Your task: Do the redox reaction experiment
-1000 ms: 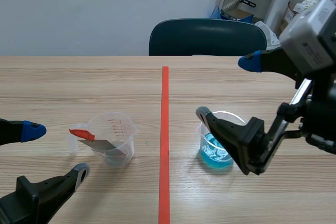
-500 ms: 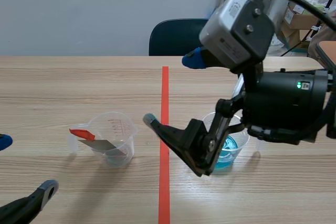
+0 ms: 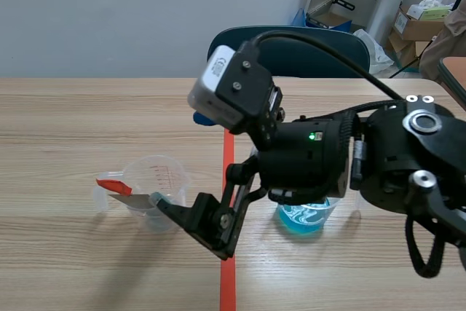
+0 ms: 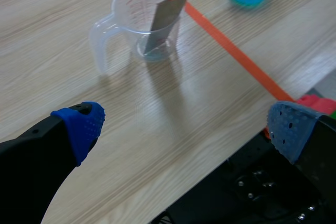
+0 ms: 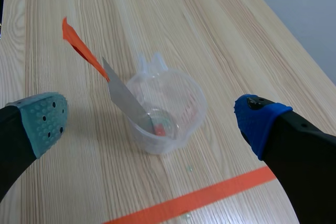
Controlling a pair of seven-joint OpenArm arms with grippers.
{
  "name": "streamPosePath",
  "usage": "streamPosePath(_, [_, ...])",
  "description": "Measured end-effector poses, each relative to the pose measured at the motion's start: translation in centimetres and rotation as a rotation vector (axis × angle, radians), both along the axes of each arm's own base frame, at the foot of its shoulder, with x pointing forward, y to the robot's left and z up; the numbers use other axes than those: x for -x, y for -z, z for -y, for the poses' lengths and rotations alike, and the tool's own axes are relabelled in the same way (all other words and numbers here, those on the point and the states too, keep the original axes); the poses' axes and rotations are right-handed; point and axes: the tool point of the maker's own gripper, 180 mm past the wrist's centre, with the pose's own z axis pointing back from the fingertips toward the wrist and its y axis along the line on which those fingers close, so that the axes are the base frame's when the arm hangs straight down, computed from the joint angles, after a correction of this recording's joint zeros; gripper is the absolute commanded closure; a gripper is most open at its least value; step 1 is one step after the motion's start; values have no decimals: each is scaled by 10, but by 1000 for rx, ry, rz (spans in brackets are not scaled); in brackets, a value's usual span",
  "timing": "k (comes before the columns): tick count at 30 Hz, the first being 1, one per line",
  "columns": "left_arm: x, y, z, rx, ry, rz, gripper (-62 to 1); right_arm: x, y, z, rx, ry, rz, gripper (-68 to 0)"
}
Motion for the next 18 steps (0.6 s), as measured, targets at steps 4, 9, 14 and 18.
streamPosePath(4, [0,-16,6,73,10,68,-623,4,-3,-19,-14,-45,8,-679])
streamPosePath(9, [1,-22,11,118,23,76,-623,4,-2,-37,7,-91,43,-679])
streamPosePath(14, [0,-31,13,162,16,116,-623,4,7,-48,28,-122,31,-679])
streamPosePath(18, [0,-34,13,171,7,127,-623,4,12,-53,45,-138,31,-679])
